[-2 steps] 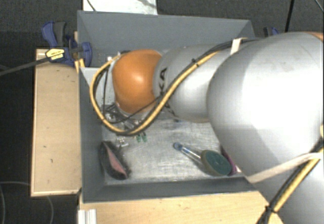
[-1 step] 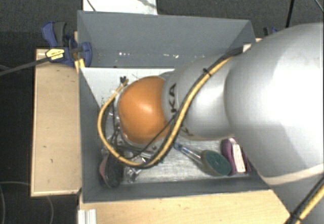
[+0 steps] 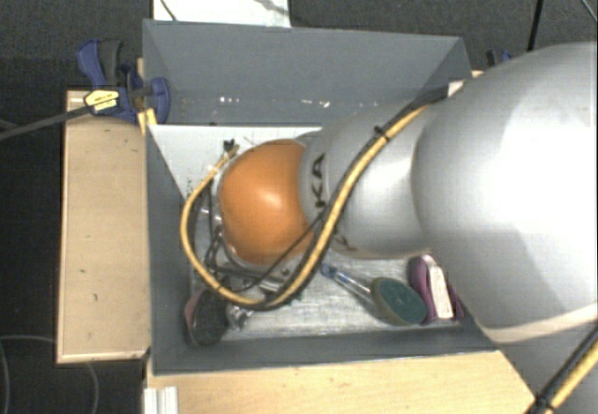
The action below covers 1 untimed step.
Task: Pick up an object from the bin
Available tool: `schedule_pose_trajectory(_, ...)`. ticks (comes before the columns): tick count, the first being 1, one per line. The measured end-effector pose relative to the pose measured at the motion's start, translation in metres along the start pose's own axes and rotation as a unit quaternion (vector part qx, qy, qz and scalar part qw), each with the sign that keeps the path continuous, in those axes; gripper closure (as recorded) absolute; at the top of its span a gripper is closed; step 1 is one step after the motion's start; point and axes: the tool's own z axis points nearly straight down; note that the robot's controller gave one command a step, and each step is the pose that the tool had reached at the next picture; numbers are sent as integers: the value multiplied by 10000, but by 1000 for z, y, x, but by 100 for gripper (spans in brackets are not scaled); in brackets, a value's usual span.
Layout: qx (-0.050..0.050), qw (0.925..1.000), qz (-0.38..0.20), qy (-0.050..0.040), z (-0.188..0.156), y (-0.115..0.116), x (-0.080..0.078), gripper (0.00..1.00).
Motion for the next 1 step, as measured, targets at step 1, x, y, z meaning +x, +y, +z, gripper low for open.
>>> schedule_pose_trajectory(1, 9, 9999, -140, -43, -183, -14, 15, 100)
